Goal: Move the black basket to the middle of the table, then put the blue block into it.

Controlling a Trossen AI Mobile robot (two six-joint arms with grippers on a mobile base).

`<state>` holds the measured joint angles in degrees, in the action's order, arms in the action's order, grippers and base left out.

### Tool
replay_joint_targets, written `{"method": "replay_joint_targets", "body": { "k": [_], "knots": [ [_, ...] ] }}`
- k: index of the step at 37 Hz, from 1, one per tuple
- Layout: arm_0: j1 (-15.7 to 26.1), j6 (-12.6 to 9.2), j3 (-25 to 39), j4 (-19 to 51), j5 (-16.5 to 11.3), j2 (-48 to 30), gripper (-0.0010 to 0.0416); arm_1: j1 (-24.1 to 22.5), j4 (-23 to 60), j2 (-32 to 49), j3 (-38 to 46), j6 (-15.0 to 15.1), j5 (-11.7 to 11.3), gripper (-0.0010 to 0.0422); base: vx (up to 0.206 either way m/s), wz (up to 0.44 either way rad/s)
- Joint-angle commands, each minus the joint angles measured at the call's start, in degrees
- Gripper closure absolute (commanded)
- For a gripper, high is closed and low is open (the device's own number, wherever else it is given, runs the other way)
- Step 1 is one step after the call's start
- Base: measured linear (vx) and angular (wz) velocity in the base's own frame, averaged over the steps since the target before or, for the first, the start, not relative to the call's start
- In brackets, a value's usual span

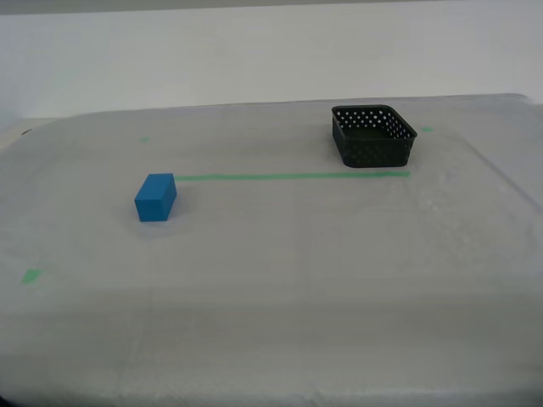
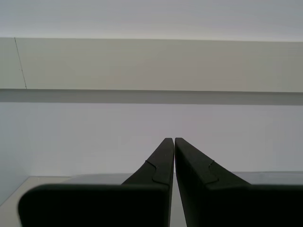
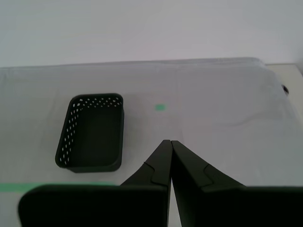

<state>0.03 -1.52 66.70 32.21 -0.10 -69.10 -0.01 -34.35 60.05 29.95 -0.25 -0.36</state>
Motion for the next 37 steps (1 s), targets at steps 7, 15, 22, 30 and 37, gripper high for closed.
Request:
{"method": "replay_joint_targets", "body": {
  "k": [7, 15, 22, 30, 37],
  "knots": [
    [0.02, 0.02, 9.25, 9.57, -0.09, -7.19, 0.0406, -0.02, -0.07, -0.02, 0.02, 0.11, -0.02, 0.0412, 0.000, 0.000],
    [0.02, 0.04, 17.14, 18.01, -0.09, -13.75, 0.0406, -0.02, -0.04, -0.02, 0.02, 0.09, -0.02, 0.0412, 0.000, 0.000],
    [0.04, 0.46, 23.78, 23.23, -0.15, -18.75, 0.0406, -0.02, -0.04, -0.02, 0.02, 0.11, -0.02, 0.0412, 0.000, 0.000],
    [0.04, 1.44, 33.14, 30.32, -0.26, -24.26, 0.0406, -0.02, -0.04, -0.02, 0.02, 0.11, -0.02, 0.0412, 0.000, 0.000],
    [0.07, 1.97, 41.24, 35.95, -0.42, -29.09, 0.0406, -0.02, -0.04, -0.02, 0.02, 0.09, -0.02, 0.0412, 0.000, 0.000]
  ]
}}
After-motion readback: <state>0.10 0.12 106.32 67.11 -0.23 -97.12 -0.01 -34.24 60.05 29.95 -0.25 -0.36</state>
